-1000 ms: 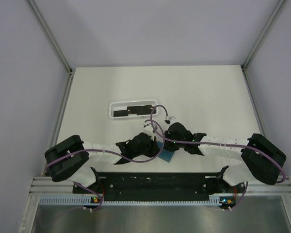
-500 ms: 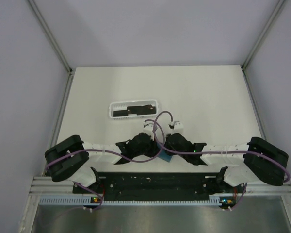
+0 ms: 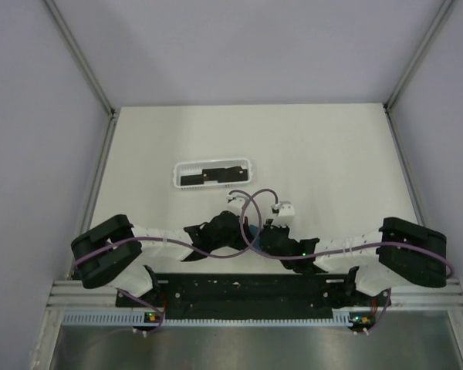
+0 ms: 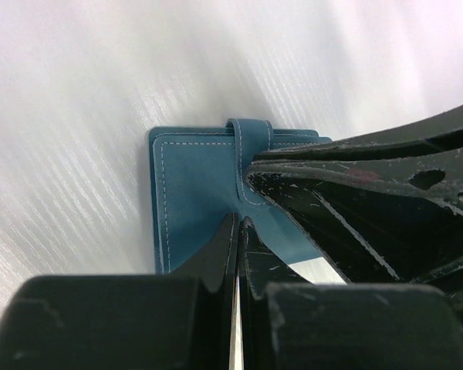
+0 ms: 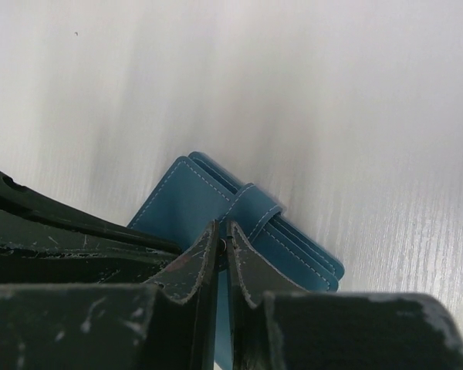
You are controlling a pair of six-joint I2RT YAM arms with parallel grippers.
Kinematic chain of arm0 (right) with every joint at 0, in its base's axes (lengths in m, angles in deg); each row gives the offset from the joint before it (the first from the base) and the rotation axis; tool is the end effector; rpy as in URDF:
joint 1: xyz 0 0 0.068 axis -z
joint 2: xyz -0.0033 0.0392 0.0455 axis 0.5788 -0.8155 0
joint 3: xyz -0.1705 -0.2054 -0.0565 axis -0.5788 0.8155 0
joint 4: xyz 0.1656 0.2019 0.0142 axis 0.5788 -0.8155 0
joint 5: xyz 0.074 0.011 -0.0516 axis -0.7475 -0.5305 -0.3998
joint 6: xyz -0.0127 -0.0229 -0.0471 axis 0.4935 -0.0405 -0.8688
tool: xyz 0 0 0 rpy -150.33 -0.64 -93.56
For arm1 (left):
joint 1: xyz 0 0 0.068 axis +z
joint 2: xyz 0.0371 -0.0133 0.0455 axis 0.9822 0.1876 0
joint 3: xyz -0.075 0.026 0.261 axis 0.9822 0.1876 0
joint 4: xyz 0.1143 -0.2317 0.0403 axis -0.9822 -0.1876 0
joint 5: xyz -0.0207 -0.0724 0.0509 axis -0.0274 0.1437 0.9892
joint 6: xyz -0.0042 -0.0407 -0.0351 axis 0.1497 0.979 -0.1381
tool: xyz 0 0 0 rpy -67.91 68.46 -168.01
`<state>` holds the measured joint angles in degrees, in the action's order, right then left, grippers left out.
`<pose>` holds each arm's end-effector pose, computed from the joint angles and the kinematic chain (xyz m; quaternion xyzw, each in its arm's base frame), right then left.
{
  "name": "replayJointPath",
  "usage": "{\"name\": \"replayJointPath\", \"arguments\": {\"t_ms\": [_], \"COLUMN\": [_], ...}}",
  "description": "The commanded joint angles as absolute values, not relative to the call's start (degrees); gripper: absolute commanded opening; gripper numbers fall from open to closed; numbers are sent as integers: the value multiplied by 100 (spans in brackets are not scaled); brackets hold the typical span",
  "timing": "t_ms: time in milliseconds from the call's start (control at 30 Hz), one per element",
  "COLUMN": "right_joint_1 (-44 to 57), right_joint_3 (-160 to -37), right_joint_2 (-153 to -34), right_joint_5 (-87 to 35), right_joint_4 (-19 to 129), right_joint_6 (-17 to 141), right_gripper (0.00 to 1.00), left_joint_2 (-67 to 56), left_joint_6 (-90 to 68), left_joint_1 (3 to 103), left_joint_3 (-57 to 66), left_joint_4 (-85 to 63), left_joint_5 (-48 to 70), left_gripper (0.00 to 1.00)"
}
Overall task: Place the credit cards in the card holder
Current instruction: Close the card holder at the center of the board.
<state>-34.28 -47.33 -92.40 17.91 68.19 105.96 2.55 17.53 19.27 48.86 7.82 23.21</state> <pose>0.1023 0.2148 0.1349 -0.0203 0.8805 0.1839 0.4364 0.1367 -0.2310 0.1435 0.1348 0.8771 -0.3340 0.3179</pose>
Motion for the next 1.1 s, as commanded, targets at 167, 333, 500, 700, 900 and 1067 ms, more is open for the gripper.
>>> {"name": "replayJointPath", "arguments": {"t_ms": [167,333,500,700,900,1067], "right_joint_1": [-4461,-4988,-5235,-5270,-5279,-5165], "right_joint_3": [-4399,-4786,-4725,-4752,-4655,-4795], "right_joint_2": [-10508,-11220,-11441,-11459,-10924,-9932], "right_joint_5": [2202,2694,2739,2730,2783,2792], "right_joint_4": [4913,4158,4025,4007,3998,4042], "right_joint_6": [11956,12966,13609,13602,13312,12425], "right_gripper": [6,6,6,6,9,15], "left_joint_2": [318,319,336,345,318,327], "left_joint_6": [1815,1824,1824,1841,1868,1859], "left_joint_1": [1951,1942,1942,1942,1942,1942], "left_joint_3": [4956,4974,4991,4974,5017,5009], "left_joint_4": [944,953,970,1005,1023,1032], "left_joint_5": [2318,2318,2327,2274,2300,2283], "left_gripper": [0,0,0,0,0,0]}}
